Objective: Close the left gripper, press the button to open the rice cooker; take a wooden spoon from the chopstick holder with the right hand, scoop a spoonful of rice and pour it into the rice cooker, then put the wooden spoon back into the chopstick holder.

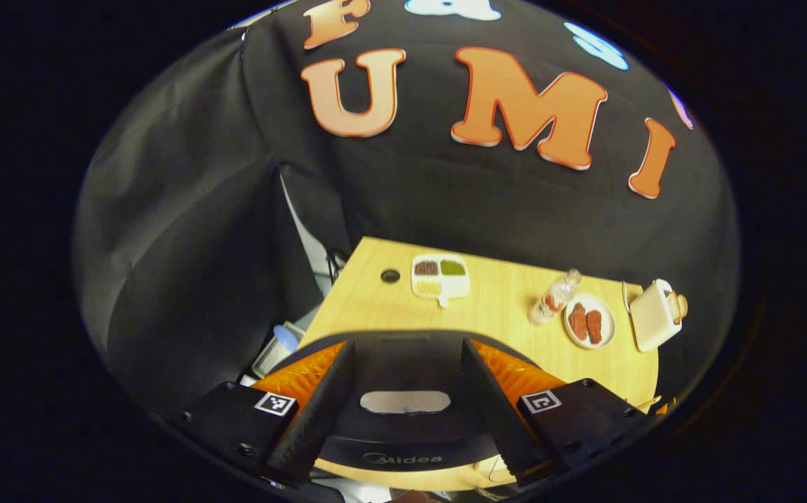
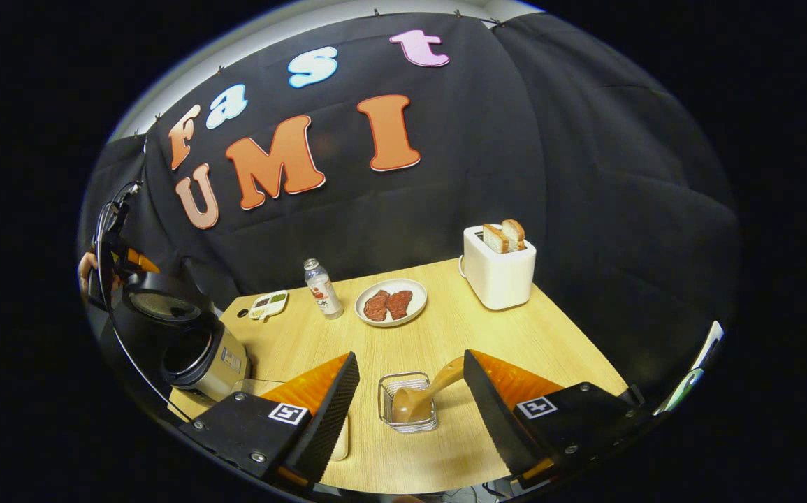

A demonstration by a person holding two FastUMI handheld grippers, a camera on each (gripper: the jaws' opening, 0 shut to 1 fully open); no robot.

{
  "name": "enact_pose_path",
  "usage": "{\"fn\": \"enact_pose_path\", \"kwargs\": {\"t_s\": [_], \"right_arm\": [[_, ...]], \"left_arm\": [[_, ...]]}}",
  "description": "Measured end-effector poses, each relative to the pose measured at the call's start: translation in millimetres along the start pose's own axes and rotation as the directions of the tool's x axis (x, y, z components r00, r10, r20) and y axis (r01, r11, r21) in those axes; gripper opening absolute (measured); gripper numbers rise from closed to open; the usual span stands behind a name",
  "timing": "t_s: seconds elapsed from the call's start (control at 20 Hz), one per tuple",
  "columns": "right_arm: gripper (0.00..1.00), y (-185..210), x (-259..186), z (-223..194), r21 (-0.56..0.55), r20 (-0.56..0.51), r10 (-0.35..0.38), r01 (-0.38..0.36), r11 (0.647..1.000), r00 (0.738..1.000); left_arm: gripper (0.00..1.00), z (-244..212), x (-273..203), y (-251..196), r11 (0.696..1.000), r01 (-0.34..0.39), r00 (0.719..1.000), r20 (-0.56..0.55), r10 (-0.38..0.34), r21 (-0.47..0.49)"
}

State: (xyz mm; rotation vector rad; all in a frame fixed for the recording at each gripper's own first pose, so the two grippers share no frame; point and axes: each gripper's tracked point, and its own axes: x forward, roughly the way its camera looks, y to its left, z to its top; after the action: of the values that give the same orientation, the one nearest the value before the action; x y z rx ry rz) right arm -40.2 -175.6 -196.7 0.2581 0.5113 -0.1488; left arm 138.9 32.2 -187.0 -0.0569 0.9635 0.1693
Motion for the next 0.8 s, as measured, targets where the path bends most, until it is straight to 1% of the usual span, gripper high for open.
{"fn": "enact_pose_path", "kwargs": {"t_s": [0.05, 0.1, 0.2, 0.25, 0.3, 0.35, 0.4, 0.45, 0.5, 0.55, 0.6, 0.65, 0.7, 0.8], "right_arm": [[0.93, 2.5, 1.7, -0.8, -0.008, -0.005, 0.007, -0.007, 1.0, 1.0], [0.93, 7.1, 4.4, -0.8, -0.014, -0.009, 0.019, -0.019, 1.0, 1.0], [0.93, 17.5, 9.2, -0.9, -0.023, -0.019, 0.043, -0.043, 0.999, 0.999], [0.93, 23.2, 10.5, -1.3, -0.029, -0.022, 0.055, -0.056, 0.998, 0.998], [0.93, 27.8, 13.2, -0.9, -0.037, -0.025, 0.066, -0.067, 0.997, 0.998], [0.93, 33.1, 16.1, -0.3, -0.045, -0.023, 0.078, -0.079, 0.996, 0.997], [0.93, 37.0, 18.6, -0.3, -0.054, -0.027, 0.083, -0.085, 0.995, 0.996], [0.93, 41.1, 19.9, -1.2, -0.061, -0.029, 0.092, -0.094, 0.994, 0.995], [0.93, 44.4, 22.2, -1.5, -0.066, -0.032, 0.096, -0.098, 0.993, 0.995], [0.94, 47.8, 23.2, -1.9, -0.07, -0.033, 0.106, -0.108, 0.992, 0.994], [0.94, 52.2, 24.2, -2.3, -0.073, -0.038, 0.111, -0.113, 0.991, 0.993], [0.94, 56.5, 25.5, -3.0, -0.079, -0.036, 0.121, -0.124, 0.989, 0.992], [0.94, 59.3, 26.0, -3.1, -0.086, -0.036, 0.126, -0.129, 0.988, 0.991], [0.94, 66.5, 27.5, -2.4, -0.096, -0.035, 0.138, -0.14, 0.985, 0.99]], "left_arm": [[1.0, -9.3, -0.1, -0.1, 1.0, 0.001, 1.0, -0.008, -0.001, 0.004], [0.97, -25.2, -1.2, -0.9, 1.0, -0.002, 0.999, -0.048, 0.002, 0.003], [0.96, -51.9, 1.1, 1.2, 1.0, 0.003, 0.993, -0.117, -0.002, 0.002], [1.0, -66.3, 5.4, 0.5, 1.0, 0.007, 0.987, -0.159, -0.007, -0.001], [1.0, -79.5, 7.9, 0.8, 1.0, 0.013, 0.98, -0.197, -0.014, -0.004], [0.97, -93.4, 13.6, 2.0, 1.0, 0.019, 0.973, -0.231, -0.019, -0.002], [1.0, -107.7, 19.4, 3.2, 1.0, 0.019, 0.964, -0.265, -0.017, 0.003], [0.97, -123.0, 27.8, 1.8, 1.0, 0.02, 0.953, -0.301, -0.018, 0.002], [0.97, -129.4, 26.7, -0.1, 1.0, 0.02, 0.947, -0.32, -0.019, -0.001], [0.98, -121.1, 34.2, -0.6, 1.0, 0.021, 0.96, -0.281, -0.018, 0.01], [0.99, -129.3, 31.6, -1.7, 1.0, 0.022, 0.949, -0.315, -0.017, 0.011], [1.0, -125.1, 33.9, -2.2, 1.0, 0.012, 0.956, -0.292, -0.011, 0.002], [1.0, -128.9, 35.2, -3.0, 1.0, 0.009, 0.954, -0.301, -0.01, -0.003], [1.0, -128.9, 32.5, -1.0, 1.0, 0.016, 0.96, -0.28, -0.012, 0.011]]}}
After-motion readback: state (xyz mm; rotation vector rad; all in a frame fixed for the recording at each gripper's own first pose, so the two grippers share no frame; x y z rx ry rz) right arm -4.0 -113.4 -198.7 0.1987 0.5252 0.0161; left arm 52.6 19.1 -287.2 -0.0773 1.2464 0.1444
